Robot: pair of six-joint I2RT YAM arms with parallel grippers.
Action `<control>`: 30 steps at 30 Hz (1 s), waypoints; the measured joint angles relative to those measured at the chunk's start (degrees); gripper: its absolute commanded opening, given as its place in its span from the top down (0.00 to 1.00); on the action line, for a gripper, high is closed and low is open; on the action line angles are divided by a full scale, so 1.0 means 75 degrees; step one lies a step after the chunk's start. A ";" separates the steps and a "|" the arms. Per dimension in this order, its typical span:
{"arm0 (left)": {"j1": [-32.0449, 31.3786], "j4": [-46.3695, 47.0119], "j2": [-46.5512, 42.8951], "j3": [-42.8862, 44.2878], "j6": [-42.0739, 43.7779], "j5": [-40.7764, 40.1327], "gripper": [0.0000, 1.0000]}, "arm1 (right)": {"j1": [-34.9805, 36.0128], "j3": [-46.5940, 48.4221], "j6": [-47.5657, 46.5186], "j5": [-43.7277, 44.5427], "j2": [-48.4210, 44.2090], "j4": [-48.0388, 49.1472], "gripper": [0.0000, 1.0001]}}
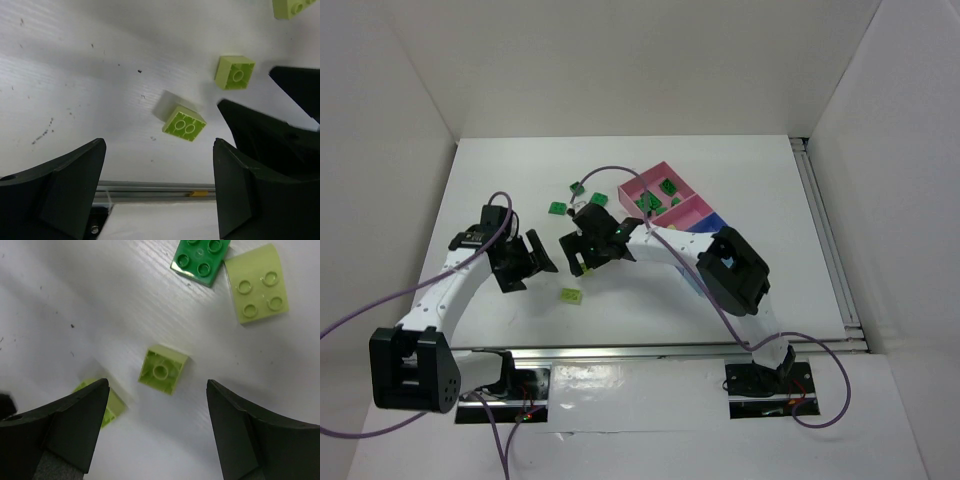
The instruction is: Sort the legos into containers by color
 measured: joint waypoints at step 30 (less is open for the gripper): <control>-0.1900 0.0562 0.1542 -0.0402 -0.1425 0.0373 0.11 | -0.1877 -0.2457 0.0609 0.2661 -0.3520 0.0189 0.77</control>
